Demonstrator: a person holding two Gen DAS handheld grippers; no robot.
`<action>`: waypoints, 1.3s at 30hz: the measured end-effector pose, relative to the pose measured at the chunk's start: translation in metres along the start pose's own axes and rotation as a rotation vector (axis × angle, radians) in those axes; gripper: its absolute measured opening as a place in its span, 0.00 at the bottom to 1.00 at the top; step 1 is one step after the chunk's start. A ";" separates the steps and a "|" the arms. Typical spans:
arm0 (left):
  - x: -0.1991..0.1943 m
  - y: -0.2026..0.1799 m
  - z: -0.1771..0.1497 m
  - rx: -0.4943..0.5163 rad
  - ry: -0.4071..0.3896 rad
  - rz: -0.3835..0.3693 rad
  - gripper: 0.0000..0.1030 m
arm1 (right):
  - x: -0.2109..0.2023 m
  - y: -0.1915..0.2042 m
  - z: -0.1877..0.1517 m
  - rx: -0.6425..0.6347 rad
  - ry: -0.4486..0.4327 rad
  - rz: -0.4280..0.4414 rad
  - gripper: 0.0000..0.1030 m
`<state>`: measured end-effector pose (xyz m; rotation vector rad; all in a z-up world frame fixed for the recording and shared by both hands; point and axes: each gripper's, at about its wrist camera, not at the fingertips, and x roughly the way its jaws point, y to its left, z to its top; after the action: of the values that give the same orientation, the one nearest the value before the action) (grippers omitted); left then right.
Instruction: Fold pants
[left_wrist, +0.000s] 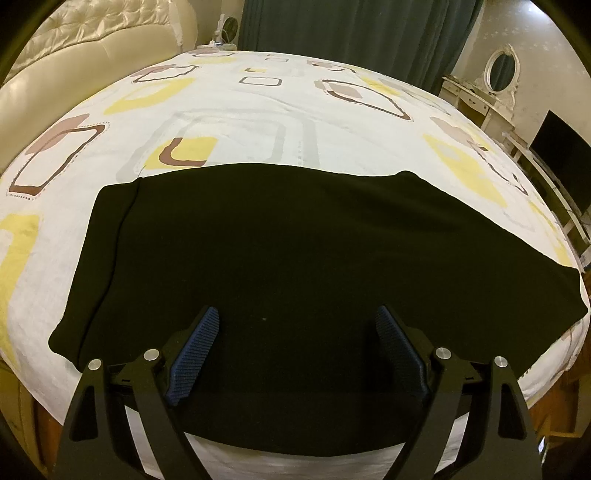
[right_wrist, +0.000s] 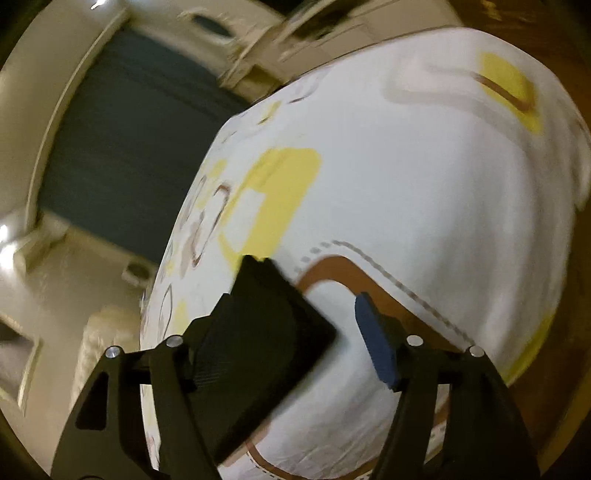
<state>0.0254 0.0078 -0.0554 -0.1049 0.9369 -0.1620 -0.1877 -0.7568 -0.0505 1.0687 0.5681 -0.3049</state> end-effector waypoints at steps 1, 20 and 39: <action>0.000 0.000 0.000 -0.004 -0.001 0.000 0.83 | 0.007 0.006 0.006 -0.040 0.029 -0.001 0.67; 0.006 -0.007 0.001 0.022 0.005 0.049 0.86 | 0.123 0.056 0.004 -0.439 0.464 -0.132 0.77; -0.003 -0.008 0.001 0.057 0.010 0.059 0.86 | 0.084 0.124 -0.018 -0.501 0.430 -0.144 0.17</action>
<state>0.0235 0.0004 -0.0512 -0.0238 0.9439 -0.1344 -0.0628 -0.6813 -0.0136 0.6045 1.0473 -0.0449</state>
